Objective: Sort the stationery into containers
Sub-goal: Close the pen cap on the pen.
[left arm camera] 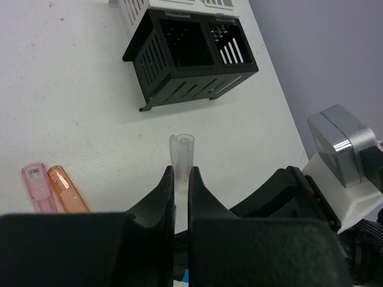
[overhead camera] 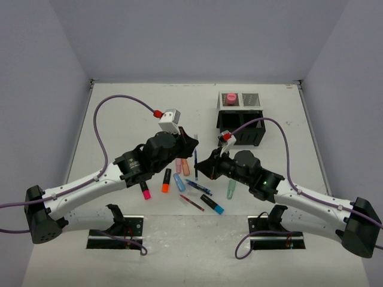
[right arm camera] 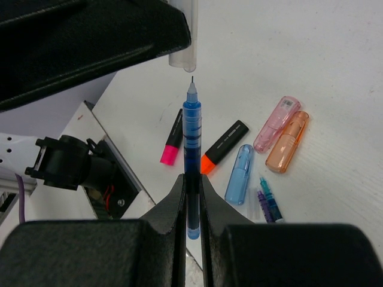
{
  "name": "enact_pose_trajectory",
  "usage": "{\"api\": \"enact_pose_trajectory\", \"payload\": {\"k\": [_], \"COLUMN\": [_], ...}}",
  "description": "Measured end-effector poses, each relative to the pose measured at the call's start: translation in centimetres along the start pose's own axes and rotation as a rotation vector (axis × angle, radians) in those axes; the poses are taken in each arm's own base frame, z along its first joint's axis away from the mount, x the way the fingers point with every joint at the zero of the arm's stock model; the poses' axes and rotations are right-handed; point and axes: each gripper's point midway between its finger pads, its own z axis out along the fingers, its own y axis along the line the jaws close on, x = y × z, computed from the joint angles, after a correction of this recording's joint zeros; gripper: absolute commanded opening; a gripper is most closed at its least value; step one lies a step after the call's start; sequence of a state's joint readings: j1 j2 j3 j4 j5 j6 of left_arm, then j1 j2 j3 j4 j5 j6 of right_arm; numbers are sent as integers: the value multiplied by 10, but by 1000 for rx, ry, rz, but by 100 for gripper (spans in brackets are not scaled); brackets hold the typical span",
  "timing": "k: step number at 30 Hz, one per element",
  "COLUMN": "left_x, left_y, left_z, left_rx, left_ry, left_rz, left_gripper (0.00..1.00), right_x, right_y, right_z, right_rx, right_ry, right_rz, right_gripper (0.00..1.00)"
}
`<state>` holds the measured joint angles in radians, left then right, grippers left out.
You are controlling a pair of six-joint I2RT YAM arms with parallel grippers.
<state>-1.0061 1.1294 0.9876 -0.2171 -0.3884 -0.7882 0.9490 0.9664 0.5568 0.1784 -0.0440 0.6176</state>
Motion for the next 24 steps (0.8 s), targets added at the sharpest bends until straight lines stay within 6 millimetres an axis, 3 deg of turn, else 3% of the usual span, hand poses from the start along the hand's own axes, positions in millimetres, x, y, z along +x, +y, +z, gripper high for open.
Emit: {"api": "enact_pose_trajectory", "payload": {"k": [24], "left_x": [8], "left_y": [-1], "left_z": [1], "left_rx": [43], "left_ry": [2], "left_rz": [24], "left_gripper": [0], "right_x": [-4], "right_y": [-4], "right_z": [-4], "right_rx": [32], "right_ry": [-16], "right_rz": [-2], "right_gripper": [0]}}
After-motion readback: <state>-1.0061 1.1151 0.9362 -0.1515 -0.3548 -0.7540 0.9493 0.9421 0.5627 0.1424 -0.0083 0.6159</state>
